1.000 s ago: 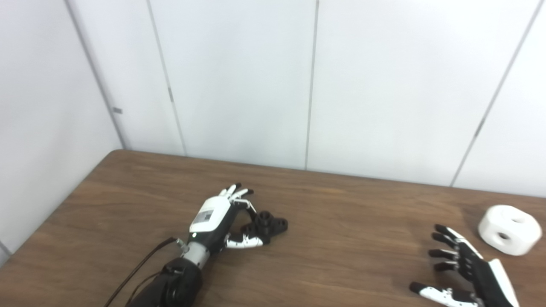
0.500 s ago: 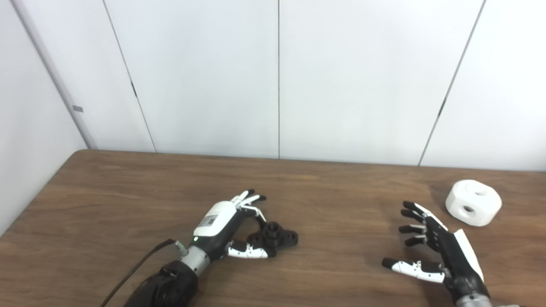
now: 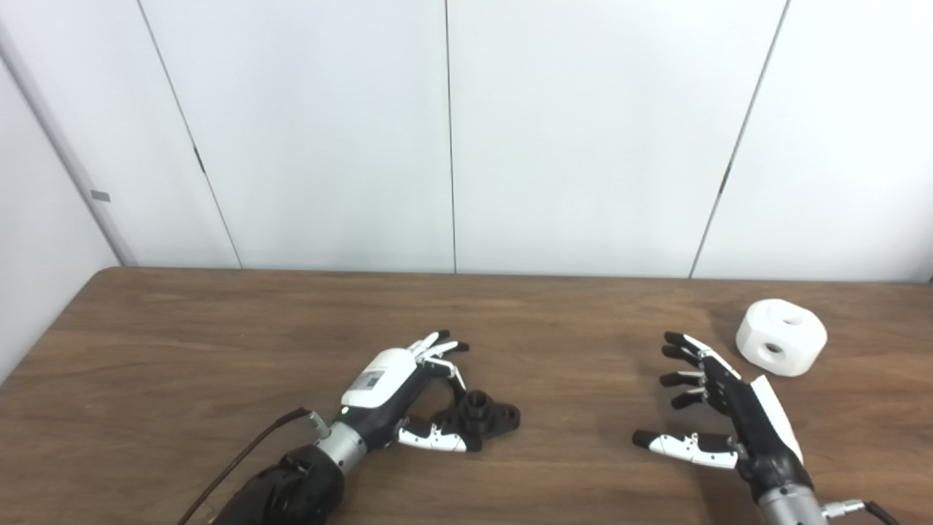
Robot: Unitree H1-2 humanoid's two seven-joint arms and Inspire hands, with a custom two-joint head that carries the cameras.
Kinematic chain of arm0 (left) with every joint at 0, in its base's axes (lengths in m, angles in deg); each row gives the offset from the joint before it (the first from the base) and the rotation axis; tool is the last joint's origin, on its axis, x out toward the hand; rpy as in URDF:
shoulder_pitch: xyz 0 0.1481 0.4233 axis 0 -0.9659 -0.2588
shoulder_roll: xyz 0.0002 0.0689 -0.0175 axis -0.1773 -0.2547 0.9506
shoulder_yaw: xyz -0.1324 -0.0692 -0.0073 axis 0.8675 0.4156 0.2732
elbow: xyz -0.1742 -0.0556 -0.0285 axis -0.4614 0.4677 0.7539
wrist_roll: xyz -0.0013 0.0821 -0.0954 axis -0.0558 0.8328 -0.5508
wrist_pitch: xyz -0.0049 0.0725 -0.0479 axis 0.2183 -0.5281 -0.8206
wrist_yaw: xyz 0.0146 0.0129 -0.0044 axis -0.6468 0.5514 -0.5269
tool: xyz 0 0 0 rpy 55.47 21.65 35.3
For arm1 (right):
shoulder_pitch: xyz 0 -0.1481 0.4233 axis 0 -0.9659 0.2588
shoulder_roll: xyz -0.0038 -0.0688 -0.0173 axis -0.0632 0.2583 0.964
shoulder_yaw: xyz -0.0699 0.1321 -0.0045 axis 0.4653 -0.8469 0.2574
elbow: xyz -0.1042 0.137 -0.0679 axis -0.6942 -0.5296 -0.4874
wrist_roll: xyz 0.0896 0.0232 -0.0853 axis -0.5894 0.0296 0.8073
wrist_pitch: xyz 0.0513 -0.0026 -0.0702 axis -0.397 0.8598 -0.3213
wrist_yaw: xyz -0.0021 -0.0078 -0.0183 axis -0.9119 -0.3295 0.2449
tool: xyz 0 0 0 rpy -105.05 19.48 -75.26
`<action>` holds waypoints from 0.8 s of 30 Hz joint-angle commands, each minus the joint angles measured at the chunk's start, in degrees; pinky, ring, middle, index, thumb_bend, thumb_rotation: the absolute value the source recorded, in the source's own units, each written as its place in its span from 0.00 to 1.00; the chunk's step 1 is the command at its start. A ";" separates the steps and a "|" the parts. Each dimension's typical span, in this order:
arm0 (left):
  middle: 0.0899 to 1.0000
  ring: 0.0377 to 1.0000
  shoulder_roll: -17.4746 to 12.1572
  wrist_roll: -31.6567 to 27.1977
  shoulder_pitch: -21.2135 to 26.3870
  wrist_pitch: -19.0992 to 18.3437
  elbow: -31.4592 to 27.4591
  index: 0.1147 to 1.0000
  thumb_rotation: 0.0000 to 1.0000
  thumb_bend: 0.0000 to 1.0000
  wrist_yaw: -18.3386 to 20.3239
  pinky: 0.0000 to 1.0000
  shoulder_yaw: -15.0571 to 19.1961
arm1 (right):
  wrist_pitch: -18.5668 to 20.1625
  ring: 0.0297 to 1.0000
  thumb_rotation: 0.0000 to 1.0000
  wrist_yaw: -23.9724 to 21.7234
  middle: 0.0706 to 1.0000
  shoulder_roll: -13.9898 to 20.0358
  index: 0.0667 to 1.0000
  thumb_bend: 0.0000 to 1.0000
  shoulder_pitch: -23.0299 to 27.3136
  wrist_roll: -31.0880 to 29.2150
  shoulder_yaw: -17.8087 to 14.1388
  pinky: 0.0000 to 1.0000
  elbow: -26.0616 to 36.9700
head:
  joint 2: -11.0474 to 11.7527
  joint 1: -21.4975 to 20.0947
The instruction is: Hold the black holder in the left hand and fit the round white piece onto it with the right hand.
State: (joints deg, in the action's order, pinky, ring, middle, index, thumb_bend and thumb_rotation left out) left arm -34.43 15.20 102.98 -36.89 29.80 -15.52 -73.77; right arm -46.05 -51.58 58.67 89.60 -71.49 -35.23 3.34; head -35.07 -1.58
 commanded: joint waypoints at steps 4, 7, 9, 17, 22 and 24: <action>0.90 0.99 1.69 6.73 -4.84 -0.26 6.11 0.42 0.05 0.52 6.59 0.96 -7.56 | -0.37 0.67 0.18 0.11 0.81 1.93 0.84 0.66 2.93 0.83 -0.63 0.54 4.23 | 0.13 -1.77; 0.91 1.00 1.08 6.74 -4.85 0.27 6.34 0.42 0.05 0.52 6.48 0.96 -7.98 | 0.25 0.68 0.23 -0.90 0.83 3.40 0.84 0.67 3.92 0.86 -0.75 0.53 5.98 | 0.55 -3.74; 0.91 1.00 0.67 6.30 -4.96 0.82 6.60 0.42 0.05 0.52 6.30 0.97 -8.07 | 1.62 0.69 0.24 -1.67 0.83 4.66 0.84 0.68 4.89 1.26 -1.08 0.53 7.68 | 1.52 -7.30; 0.89 0.98 -1.30 4.89 -6.11 2.76 6.04 0.42 0.05 0.52 6.28 0.94 -7.39 | 6.51 0.69 0.22 -1.91 0.81 11.56 0.82 0.72 12.11 6.52 -5.66 0.57 11.97 | 5.82 -19.10; 0.88 0.96 -2.16 3.61 -6.64 4.08 5.74 0.42 0.05 0.52 6.66 0.93 -6.79 | 10.96 0.70 0.23 -2.46 0.82 15.78 0.82 0.75 15.08 8.34 -9.77 0.56 11.61 | 7.79 -22.77; 0.88 0.96 -2.17 3.43 -6.57 5.82 7.31 0.42 0.05 0.52 5.71 0.93 -6.65 | 12.55 0.71 0.25 -4.50 0.84 18.69 0.84 0.78 15.28 7.12 -11.17 0.57 11.24 | 8.83 -24.43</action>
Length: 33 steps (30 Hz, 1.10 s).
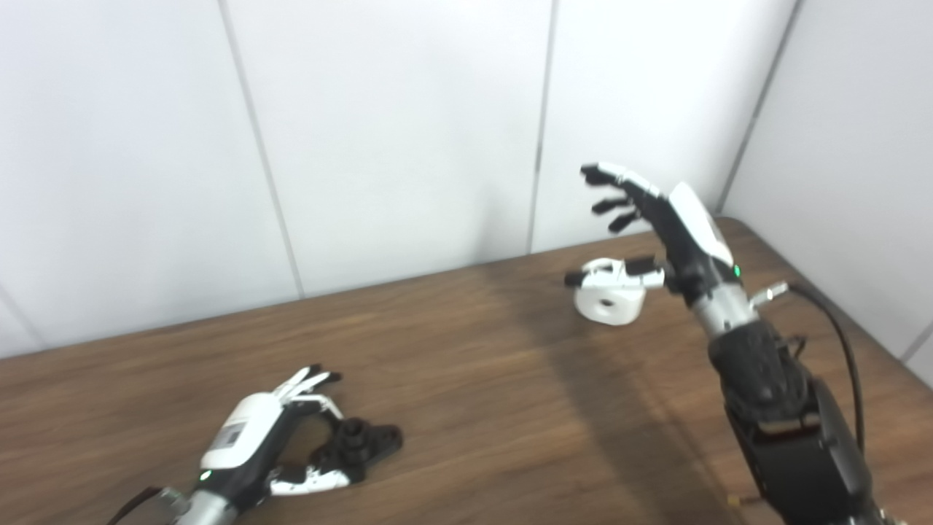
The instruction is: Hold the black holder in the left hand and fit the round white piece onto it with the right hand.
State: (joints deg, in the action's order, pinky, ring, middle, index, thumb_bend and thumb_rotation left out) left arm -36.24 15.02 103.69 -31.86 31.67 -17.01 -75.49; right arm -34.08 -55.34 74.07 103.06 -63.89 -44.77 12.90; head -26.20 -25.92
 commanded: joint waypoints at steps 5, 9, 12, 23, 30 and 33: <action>0.88 0.96 -0.22 3.59 -7.06 2.98 8.09 0.42 0.05 0.52 6.33 0.94 -4.60 | 2.21 0.75 0.26 -3.07 0.88 8.15 0.87 0.80 1.14 -2.71 -4.04 0.58 0.85 | 0.82 -1.65; 0.87 0.96 -0.07 3.63 -7.04 4.65 9.31 0.42 0.05 0.52 5.66 0.95 -4.22 | 3.07 0.80 0.30 -2.85 0.88 11.47 0.88 0.82 0.70 -1.33 -4.88 0.65 -1.45 | 0.94 -2.04; 0.87 0.96 0.07 3.59 -6.95 5.25 9.80 0.42 0.05 0.52 5.53 0.96 -4.05 | 5.69 0.90 0.32 -4.82 0.94 13.85 0.91 0.85 0.90 -1.29 -4.17 0.73 -4.10 | 1.11 -2.05; 0.86 0.96 0.11 3.65 -7.28 5.46 9.78 0.42 0.05 0.52 5.14 0.95 -3.47 | 7.66 0.91 0.32 -7.74 0.98 15.35 0.94 0.90 3.85 -1.63 2.03 0.70 -16.55 | 1.52 -1.74; 0.87 0.96 0.13 4.05 -7.43 5.24 9.73 0.42 0.05 0.52 4.67 0.95 -3.26 | 8.47 0.96 0.31 -10.70 1.00 15.44 1.00 0.91 6.70 -3.22 5.59 0.77 -23.86 | 2.25 -2.07; 0.87 0.96 0.15 3.80 -7.57 5.26 9.45 0.42 0.05 0.52 4.80 0.95 -3.10 | 8.68 1.00 0.33 -11.42 1.00 15.35 1.00 0.95 7.56 -3.36 6.73 0.82 -25.80 | 2.06 -1.93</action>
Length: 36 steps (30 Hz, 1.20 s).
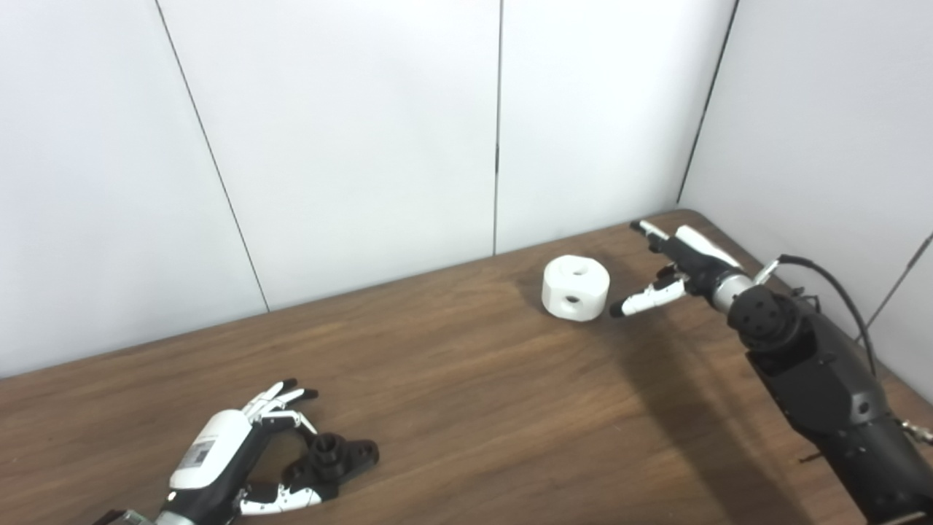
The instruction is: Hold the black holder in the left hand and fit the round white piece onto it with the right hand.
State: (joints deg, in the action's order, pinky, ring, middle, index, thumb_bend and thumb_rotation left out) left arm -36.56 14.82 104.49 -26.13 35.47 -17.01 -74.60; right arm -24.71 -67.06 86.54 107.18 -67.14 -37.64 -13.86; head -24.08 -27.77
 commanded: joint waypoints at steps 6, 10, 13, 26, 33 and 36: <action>0.88 0.96 0.50 4.03 -8.72 -1.31 4.38 0.42 0.05 0.52 5.45 0.96 -3.94 | -0.69 1.00 0.32 0.15 1.00 2.26 1.00 0.97 4.63 -0.51 0.78 0.87 -2.61 | 0.01 0.06; 0.87 0.96 0.52 3.75 -8.79 -1.27 3.98 0.42 0.05 0.52 5.58 0.94 -3.72 | 0.15 1.00 0.32 0.18 1.00 2.07 1.00 0.98 4.77 0.06 1.76 0.86 -3.24 | -0.24 0.39; 0.86 0.96 0.45 3.57 -8.81 -1.33 3.58 0.42 0.05 0.52 5.95 0.94 -3.58 | 0.16 1.00 0.33 0.15 1.00 2.10 1.00 0.98 4.84 0.54 2.70 0.85 -3.61 | -0.36 0.43; 0.86 0.94 0.44 3.05 -9.45 -3.01 0.14 0.42 0.04 0.52 7.78 0.92 -3.19 | -2.10 0.97 0.37 1.92 1.00 0.08 0.96 1.00 5.83 1.65 6.15 0.79 -4.89 | -0.81 0.76; 0.85 0.94 0.30 2.76 -9.89 -3.93 -1.91 0.42 0.04 0.52 8.50 0.91 -2.88 | -2.33 0.98 0.39 3.84 1.00 -1.67 0.95 1.00 6.52 2.63 7.60 0.82 -5.64 | -1.01 0.92; 0.85 0.94 0.43 2.79 -9.99 -3.73 -1.56 0.42 0.04 0.52 8.16 0.91 -2.83 | -2.24 0.98 0.39 4.40 1.00 -2.39 0.94 0.99 6.58 2.58 7.67 0.82 -5.80 | -1.01 0.92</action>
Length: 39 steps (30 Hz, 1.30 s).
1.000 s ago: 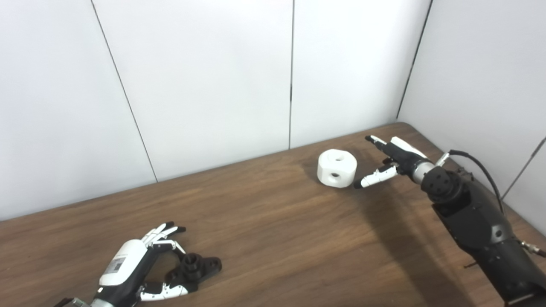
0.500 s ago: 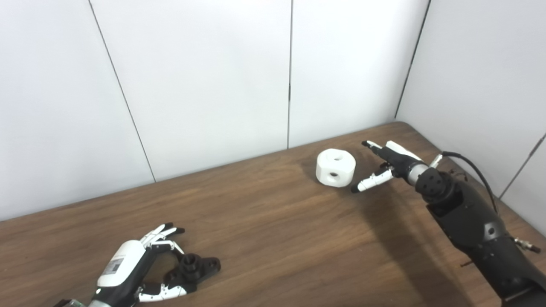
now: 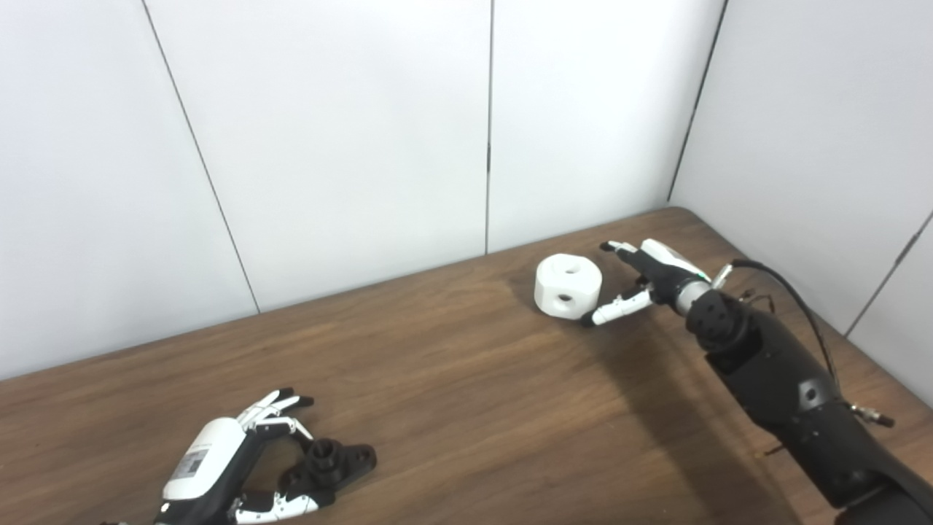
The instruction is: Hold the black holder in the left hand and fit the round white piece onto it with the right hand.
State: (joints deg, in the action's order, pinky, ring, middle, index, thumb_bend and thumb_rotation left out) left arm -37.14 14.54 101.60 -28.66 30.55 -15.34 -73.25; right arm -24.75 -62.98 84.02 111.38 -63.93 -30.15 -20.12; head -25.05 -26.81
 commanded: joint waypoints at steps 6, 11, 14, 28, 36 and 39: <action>0.85 0.94 0.89 3.13 -7.54 -2.72 2.00 0.42 0.04 0.52 7.54 0.90 -4.34 | -2.49 0.96 0.38 1.43 1.00 -0.72 0.93 1.00 2.39 -0.34 0.75 0.77 -0.15 | -0.57 0.10; 0.85 0.94 0.95 2.86 -7.72 -2.91 1.64 0.42 0.04 0.52 7.65 0.91 -4.36 | -2.00 0.96 0.38 1.39 1.00 -0.76 0.93 1.00 2.35 -0.10 1.42 0.78 0.14 | -0.84 0.29; 0.85 0.94 1.11 3.02 -7.59 -2.38 2.26 0.42 0.04 0.52 7.10 0.90 -4.42 | -2.74 0.95 0.39 1.64 1.00 -0.74 0.93 1.00 2.41 -0.14 1.73 0.77 -0.29 | -0.81 0.31; 0.86 0.95 1.49 2.55 -7.62 -2.65 2.53 0.42 0.04 0.52 7.55 0.92 -4.38 | -2.90 0.94 0.39 2.01 1.00 -2.25 0.91 1.00 4.06 0.79 4.15 0.78 -3.10 | -1.47 1.18; 0.86 0.95 1.51 2.91 -7.45 -2.39 2.99 0.42 0.04 0.52 7.11 0.92 -4.41 | -3.64 0.93 0.38 2.03 0.99 -2.84 0.89 0.99 5.09 0.82 4.67 0.75 -4.64 | -1.66 1.52; 0.86 0.95 1.60 2.88 -7.42 -2.17 3.25 0.42 0.04 0.52 6.98 0.92 -4.41 | -4.02 0.93 0.39 2.66 0.98 -3.26 0.88 0.99 5.60 1.11 5.04 0.75 -5.94 | -1.66 1.52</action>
State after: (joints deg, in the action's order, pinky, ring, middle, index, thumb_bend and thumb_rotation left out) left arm -36.92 14.32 100.67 -29.97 29.13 -14.74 -73.29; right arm -26.52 -59.25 82.25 115.31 -61.89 -26.06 -25.55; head -26.63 -25.22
